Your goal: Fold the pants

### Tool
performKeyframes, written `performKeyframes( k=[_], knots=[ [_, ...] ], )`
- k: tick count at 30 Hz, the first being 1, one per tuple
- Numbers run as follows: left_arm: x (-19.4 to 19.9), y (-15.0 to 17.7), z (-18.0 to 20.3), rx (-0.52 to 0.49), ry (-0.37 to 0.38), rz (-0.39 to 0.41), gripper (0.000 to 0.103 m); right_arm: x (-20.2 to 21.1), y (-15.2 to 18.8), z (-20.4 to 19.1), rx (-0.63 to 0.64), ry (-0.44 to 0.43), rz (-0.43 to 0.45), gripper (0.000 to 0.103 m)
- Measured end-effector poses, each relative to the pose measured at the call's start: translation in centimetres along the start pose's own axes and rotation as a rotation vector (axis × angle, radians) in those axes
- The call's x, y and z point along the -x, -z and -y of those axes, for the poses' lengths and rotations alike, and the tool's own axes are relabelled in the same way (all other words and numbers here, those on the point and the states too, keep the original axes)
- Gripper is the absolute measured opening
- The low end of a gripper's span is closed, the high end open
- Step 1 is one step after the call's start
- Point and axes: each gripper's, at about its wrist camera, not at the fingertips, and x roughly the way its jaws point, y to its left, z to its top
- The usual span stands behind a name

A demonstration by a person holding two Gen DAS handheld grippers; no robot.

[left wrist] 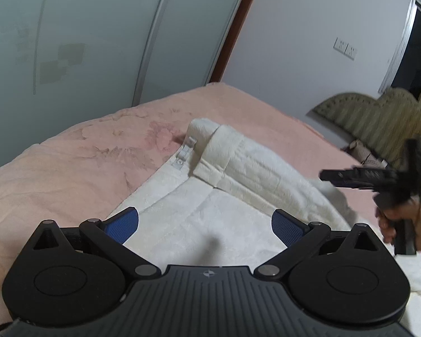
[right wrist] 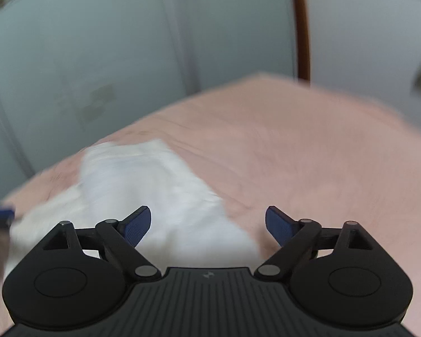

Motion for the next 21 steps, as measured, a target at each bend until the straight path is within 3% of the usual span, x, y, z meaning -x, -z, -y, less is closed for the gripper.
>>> performKeyframes(
  k=[2,3,4,5,6,9,12,15,19,21],
  knots=[
    [-0.4,-0.2,-0.1,0.001,-0.012,-0.007,0.102,-1.9,0.3,2.1,-0.094,-0.08,-0.057,0.084],
    [-0.6,-0.3,-0.2,0.005,-0.012,-0.007,0.102,-2.6,0.6,2.5,-0.122,-0.124,-0.076,0.055],
    [-0.7,-0.5,-0.2,0.011,-0.01,-0.006,0.102,-3.6,0.5,2.4,-0.124,-0.133,-0.1,0.035],
    [-0.8,-0.8,-0.1,0.018,-0.005,-0.004,0.102,-3.9,0.7,1.7,-0.086,-0.108,-0.106,0.019],
    [-0.8,-0.9,-0.1,0.024,0.001,0.0,0.102,-3.8,0.9,0.3,-0.017,-0.082,-0.096,0.013],
    [-0.4,-1.3,-0.2,0.058,0.036,0.026,0.102,-0.9,1.6,-4.1,0.139,0.018,-0.008,0.009],
    [0.4,-1.4,-0.7,0.127,0.099,0.049,0.102,4.2,4.0,-10.5,0.433,0.169,0.138,0.01],
    [1.4,-1.4,-1.4,0.209,0.2,0.073,0.102,8.9,7.4,-15.9,0.642,0.193,0.228,0.01],
    [1.9,-1.1,-1.8,0.274,0.366,0.058,0.103,10.9,13.1,-21.6,0.84,0.186,0.217,0.01],
    [1.1,-0.7,-2.1,0.302,0.395,0.003,0.103,10.4,15.6,-23.2,0.893,0.192,0.2,0.01]
  ],
)
